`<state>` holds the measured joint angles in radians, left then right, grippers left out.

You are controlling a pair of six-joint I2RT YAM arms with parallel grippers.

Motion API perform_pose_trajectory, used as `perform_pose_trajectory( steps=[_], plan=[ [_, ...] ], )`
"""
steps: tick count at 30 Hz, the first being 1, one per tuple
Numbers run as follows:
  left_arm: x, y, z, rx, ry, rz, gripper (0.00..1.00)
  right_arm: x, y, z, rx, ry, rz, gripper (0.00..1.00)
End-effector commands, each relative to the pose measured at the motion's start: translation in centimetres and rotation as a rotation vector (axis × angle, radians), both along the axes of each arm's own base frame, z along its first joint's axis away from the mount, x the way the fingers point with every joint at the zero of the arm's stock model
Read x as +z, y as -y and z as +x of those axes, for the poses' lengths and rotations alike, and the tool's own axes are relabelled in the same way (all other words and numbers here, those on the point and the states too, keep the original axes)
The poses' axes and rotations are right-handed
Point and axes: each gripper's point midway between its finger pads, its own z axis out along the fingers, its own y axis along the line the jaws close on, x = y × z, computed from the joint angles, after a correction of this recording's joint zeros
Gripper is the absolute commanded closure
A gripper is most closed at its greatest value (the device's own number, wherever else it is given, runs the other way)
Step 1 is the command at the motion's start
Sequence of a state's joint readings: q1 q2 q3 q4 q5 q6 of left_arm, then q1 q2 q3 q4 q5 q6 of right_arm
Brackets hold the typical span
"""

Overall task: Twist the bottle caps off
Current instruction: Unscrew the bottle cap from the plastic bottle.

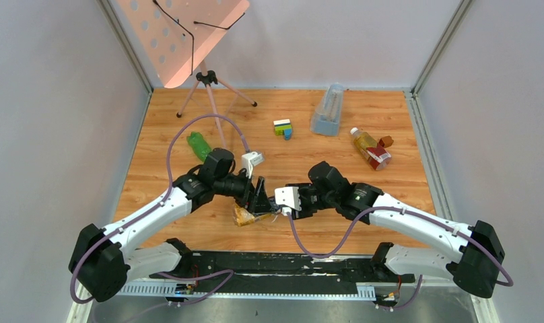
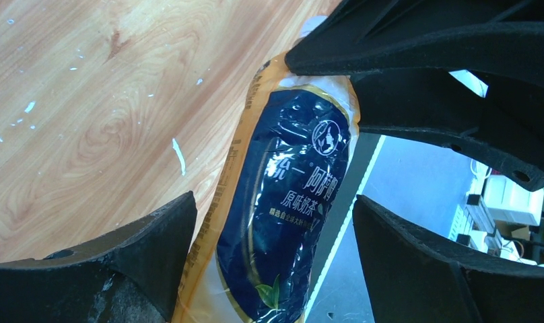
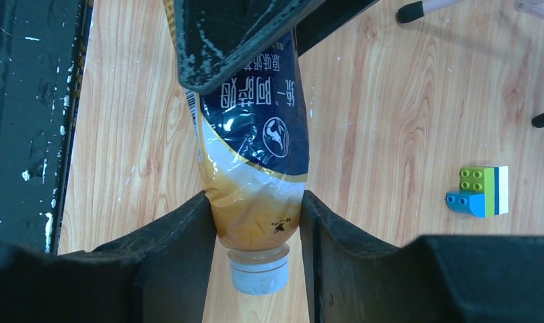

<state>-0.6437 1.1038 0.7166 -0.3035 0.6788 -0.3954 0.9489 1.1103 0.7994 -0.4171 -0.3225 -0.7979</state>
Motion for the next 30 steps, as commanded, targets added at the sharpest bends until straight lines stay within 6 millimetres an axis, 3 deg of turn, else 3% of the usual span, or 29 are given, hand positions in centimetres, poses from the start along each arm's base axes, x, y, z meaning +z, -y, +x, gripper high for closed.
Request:
perform_pose_trajectory(
  steps=[1, 4, 11, 18, 23, 26, 30],
  plan=[
    [1.2, 1.1, -1.1, -0.069, 0.028, -0.016, 0.09, 3.3, -1.2, 1.6, -0.009, 0.115, 0.089, 0.54],
    [0.7, 1.4, -1.5, -0.08, 0.04, 0.019, 0.12, 3.6, -1.3, 1.6, -0.005, 0.125, 0.095, 0.54],
    [0.1, 1.2, -0.9, -0.055, 0.068, 0.074, 0.3, 3.4, -1.4, 1.9, -0.013, 0.132, 0.096, 0.54],
    [-1.6, 1.1, 1.0, 0.024, 0.08, 0.139, 0.43, 1.2, -1.6, 2.3, -0.062, 0.091, 0.095, 0.51],
    [-4.1, 0.6, 3.2, 0.144, 0.08, 0.215, 0.5, 0.4, -1.3, 3.6, -0.235, 0.029, 0.139, 0.4],
    [-5.8, -0.3, 4.0, 0.207, 0.087, 0.268, 0.5, -0.4, -0.7, 3.9, -0.369, -0.06, 0.163, 0.38],
    [-6.6, -1.0, 4.8, 0.268, 0.119, 0.279, 0.51, -0.8, -0.1, 4.4, -0.568, -0.192, 0.231, 0.37]
  ],
)
